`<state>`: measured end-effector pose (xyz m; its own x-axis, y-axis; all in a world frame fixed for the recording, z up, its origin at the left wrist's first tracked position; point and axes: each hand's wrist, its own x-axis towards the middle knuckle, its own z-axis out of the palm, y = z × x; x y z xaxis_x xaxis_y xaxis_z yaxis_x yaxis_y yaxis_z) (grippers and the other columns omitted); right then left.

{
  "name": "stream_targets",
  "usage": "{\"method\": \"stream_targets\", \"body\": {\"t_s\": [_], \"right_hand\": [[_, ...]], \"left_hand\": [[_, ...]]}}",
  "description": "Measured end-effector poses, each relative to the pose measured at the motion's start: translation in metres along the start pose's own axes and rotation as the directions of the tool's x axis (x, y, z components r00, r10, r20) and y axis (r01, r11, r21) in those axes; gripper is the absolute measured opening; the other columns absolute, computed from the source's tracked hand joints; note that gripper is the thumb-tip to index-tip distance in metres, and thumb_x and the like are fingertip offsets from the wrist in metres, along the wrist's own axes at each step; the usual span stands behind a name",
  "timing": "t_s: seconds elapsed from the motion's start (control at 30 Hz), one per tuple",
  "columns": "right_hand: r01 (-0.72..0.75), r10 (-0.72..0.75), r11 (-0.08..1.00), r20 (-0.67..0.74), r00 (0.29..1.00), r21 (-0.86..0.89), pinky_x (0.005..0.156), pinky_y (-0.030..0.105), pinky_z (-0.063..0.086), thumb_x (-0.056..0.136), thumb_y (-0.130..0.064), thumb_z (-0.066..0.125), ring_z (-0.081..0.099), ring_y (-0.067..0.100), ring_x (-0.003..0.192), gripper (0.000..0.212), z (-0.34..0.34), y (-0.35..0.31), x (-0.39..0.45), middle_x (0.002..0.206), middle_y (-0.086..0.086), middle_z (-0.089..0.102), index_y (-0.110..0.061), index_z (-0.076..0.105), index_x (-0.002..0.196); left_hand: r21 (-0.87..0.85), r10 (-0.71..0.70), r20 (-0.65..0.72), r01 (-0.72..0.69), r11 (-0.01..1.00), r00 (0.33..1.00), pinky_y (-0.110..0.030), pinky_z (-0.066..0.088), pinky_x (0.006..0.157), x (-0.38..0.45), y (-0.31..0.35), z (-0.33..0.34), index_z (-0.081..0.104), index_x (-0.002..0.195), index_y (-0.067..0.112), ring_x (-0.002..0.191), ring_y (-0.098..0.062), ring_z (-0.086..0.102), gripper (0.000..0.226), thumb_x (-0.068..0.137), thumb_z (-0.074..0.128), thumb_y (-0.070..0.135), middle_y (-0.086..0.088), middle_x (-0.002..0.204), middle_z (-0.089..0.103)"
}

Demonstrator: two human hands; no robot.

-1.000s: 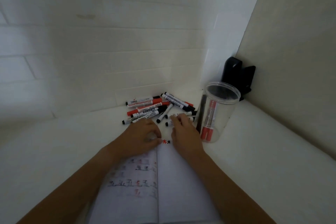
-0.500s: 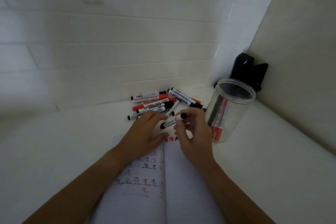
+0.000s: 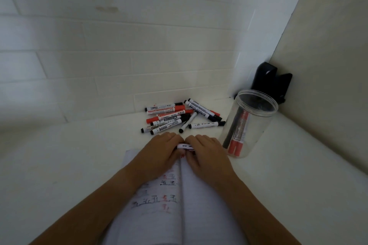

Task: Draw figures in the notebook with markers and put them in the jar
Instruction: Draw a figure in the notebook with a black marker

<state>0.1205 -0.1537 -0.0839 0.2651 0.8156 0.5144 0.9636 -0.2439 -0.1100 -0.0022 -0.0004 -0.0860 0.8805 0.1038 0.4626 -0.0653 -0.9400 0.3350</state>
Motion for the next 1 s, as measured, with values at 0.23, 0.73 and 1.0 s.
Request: {"method": "stream_targets", "body": {"t_s": [0.23, 0.73, 1.0], "right_hand": [[-0.015, 0.015, 1.000, -0.001, 1.000, -0.012, 0.078, 0.031, 0.048, 0.098, -0.037, 0.049, 0.057, 0.013, 0.084, 0.022, -0.003, 0.009, -0.001, 0.094, -0.006, 0.063, -0.022, 0.064, 0.106], [0.109, -0.126, 0.976, -0.082, 0.989, -0.190, 0.045, 0.022, 0.026, 0.098, -0.038, 0.049, 0.050, 0.011, 0.050, 0.022, 0.000, -0.001, 0.000, 0.068, -0.007, 0.055, -0.024, 0.064, 0.097], [0.016, -0.016, 0.998, 0.001, 1.000, -0.064, 0.046, 0.028, 0.043, 0.104, -0.051, 0.042, 0.052, 0.011, 0.052, 0.029, -0.002, 0.002, -0.002, 0.068, -0.008, 0.057, -0.027, 0.058, 0.100]], "left_hand": [[0.085, 0.011, -0.036, -0.008, 0.996, 0.999, -0.026, 0.035, 0.076, -0.001, -0.005, -0.001, 0.060, 0.106, 0.020, 0.084, -0.007, 0.048, 0.044, 0.107, 0.025, 0.046, 0.005, 0.096, 0.060], [0.092, 0.040, -0.080, -0.032, 0.995, 0.996, -0.028, 0.031, 0.068, 0.000, -0.007, 0.005, 0.054, 0.092, 0.024, 0.069, -0.003, 0.036, 0.023, 0.103, 0.037, 0.035, 0.018, 0.078, 0.041], [0.075, -0.013, -0.090, 0.020, 0.997, 0.996, -0.027, 0.032, 0.073, -0.001, -0.005, 0.003, 0.058, 0.098, 0.025, 0.076, -0.003, 0.044, 0.028, 0.104, 0.034, 0.037, 0.011, 0.086, 0.058]]}}
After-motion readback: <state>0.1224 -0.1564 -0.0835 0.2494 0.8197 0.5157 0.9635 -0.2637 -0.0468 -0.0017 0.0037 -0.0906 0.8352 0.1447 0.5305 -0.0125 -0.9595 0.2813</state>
